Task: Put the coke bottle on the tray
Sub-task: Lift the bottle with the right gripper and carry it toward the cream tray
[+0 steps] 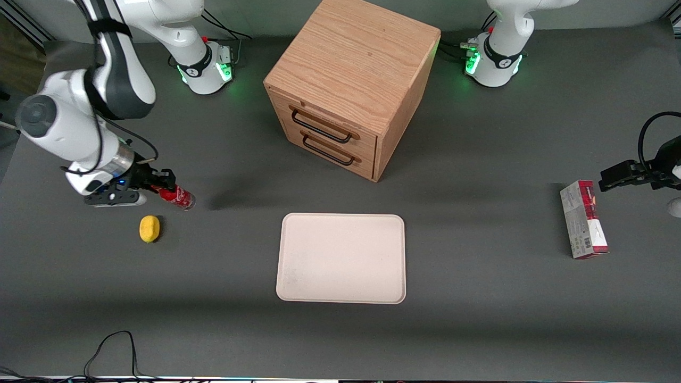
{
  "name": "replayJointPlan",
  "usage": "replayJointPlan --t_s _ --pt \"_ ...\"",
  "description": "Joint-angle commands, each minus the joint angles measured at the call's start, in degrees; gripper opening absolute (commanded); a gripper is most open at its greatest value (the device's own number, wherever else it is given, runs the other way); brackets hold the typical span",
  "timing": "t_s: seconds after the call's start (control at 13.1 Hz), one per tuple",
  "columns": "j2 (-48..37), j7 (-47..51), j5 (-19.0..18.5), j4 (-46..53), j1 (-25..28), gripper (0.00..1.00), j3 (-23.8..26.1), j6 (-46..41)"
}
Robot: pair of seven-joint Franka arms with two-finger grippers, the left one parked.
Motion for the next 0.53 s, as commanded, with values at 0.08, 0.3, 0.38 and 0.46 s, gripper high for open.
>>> replayJointPlan --t_s 0.08,0.3,0.38,0.46 --pt "11.1 4.3 0.7 25.2 0.3 0.00 4.2 -14.5" --pt "19.8 4.9 0.2 42.2 0.3 0.00 6.5 -24.0" --pt "23.2 4.9 -0.1 48.1 0.3 0.00 8.1 -26.6" --pt "26.9 4.9 -1.2 54.4 0.3 0.00 10.1 -28.7"
